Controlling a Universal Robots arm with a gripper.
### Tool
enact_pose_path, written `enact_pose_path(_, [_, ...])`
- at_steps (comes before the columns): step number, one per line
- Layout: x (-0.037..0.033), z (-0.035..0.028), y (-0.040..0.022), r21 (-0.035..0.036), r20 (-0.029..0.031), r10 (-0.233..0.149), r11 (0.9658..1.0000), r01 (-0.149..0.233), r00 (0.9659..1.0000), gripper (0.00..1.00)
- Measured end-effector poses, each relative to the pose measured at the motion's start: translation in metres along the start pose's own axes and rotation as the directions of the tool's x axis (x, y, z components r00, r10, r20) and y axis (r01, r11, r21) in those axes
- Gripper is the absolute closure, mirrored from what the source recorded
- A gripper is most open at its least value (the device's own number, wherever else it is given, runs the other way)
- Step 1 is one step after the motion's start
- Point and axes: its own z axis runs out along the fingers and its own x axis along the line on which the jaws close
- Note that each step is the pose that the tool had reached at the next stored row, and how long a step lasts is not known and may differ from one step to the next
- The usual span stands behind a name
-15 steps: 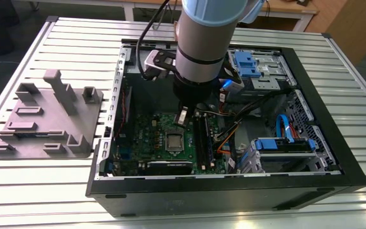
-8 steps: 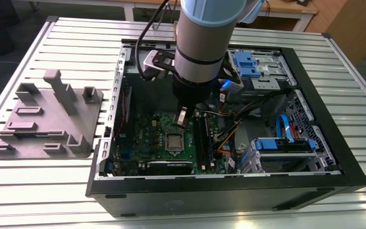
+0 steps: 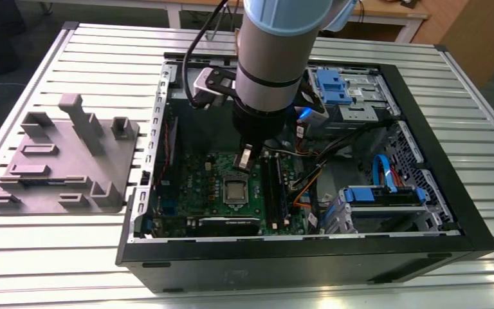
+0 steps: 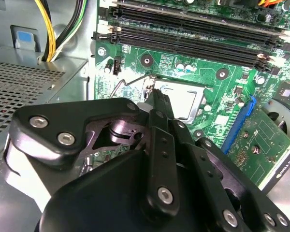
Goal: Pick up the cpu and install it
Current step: 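Install the first cpu locking lever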
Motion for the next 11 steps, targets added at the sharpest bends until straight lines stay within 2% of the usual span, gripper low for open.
enact_pose_path(4, [0.0000, -0.0026, 0.0002, -0.0001, 0.0002, 0.000, 1.0000, 0.000, 1.0000, 0.90])
enact_pose_path(11, [-0.0005, -0.0196, 0.0010, -0.0006, 0.0016, 0.000, 1.0000, 0.000, 1.0000, 0.90])
